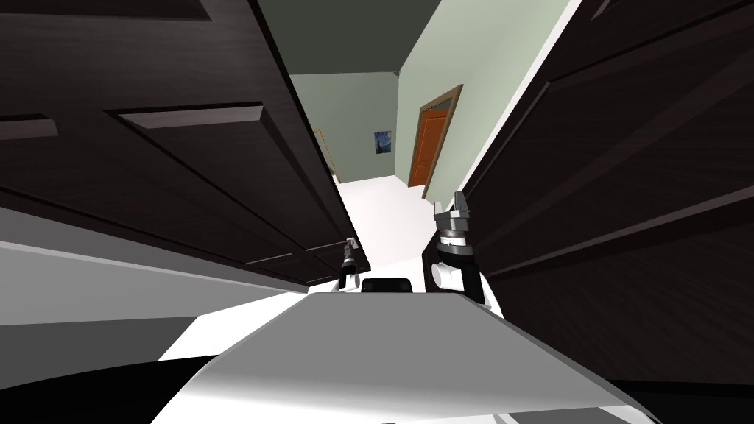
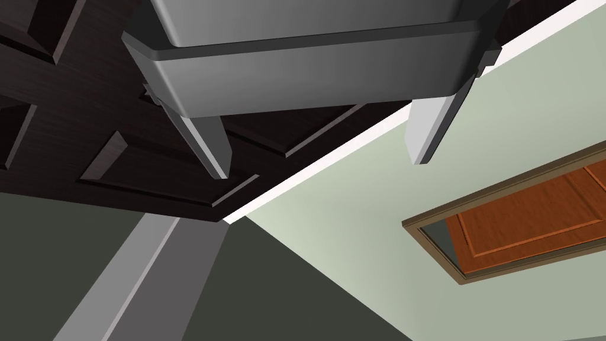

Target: Pull the door open

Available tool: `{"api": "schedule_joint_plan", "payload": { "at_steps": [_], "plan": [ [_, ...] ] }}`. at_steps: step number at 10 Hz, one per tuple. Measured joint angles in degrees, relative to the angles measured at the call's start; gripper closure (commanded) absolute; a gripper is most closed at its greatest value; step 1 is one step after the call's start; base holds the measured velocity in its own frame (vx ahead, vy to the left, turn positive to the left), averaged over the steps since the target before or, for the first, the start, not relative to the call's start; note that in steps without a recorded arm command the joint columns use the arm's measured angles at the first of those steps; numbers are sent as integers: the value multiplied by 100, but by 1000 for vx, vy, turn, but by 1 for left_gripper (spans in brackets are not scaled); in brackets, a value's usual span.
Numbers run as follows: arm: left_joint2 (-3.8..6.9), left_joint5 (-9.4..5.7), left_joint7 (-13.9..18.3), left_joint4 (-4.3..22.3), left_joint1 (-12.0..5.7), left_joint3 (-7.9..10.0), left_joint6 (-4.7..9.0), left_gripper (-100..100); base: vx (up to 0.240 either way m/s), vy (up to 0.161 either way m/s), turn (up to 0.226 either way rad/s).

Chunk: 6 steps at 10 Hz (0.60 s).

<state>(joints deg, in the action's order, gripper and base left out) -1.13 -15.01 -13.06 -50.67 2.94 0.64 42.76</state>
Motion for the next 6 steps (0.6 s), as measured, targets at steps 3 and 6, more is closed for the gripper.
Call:
{"api": "schedule_joint_plan", "payload": {
  "at_steps": [3,6],
  "plan": [
    [-2,0,1,1,0,-2,-1,100,-30,7,0],
    [74,46,43,45,-74,-39,1,100,-169,11,-6]
  ]
}}
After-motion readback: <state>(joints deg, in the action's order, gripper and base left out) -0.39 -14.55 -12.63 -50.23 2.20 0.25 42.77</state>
